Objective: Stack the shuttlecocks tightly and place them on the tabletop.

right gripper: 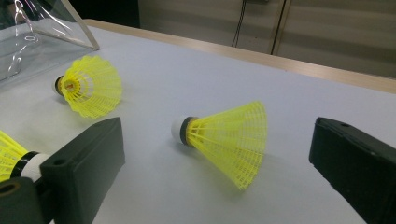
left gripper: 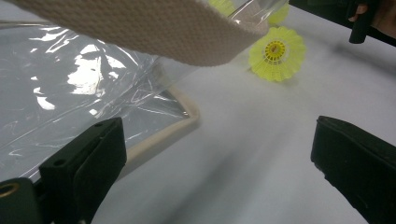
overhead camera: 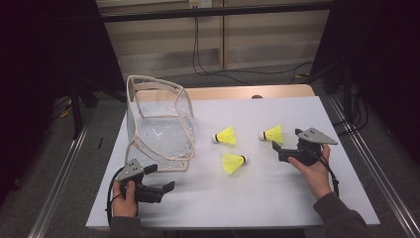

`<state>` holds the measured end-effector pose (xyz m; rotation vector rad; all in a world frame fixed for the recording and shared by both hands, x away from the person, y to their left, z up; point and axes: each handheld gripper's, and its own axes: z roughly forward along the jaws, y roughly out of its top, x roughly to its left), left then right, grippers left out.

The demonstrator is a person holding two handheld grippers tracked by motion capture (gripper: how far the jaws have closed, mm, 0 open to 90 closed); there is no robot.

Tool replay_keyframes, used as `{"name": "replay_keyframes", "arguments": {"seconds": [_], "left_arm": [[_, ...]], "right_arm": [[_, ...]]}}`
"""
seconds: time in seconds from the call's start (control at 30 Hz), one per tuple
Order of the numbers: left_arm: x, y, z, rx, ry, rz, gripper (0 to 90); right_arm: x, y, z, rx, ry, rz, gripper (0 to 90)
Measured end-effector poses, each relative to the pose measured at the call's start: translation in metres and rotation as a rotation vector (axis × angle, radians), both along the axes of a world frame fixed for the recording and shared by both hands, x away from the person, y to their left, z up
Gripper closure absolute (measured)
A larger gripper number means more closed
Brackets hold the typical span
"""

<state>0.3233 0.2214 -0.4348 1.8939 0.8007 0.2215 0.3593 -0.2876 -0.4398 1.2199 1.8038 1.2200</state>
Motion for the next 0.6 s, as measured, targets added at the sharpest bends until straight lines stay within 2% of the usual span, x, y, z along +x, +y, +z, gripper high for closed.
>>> {"name": "replay_keyframes", "arguments": {"seconds": [0.6], "left_arm": [[-0.0004,-0.0005,0.0,0.002,0.0,0.0,3.5]], "right_arm": [[0.0076,-0.0022,-0.0022,0.018,0.029,-0.018,5.5]]}}
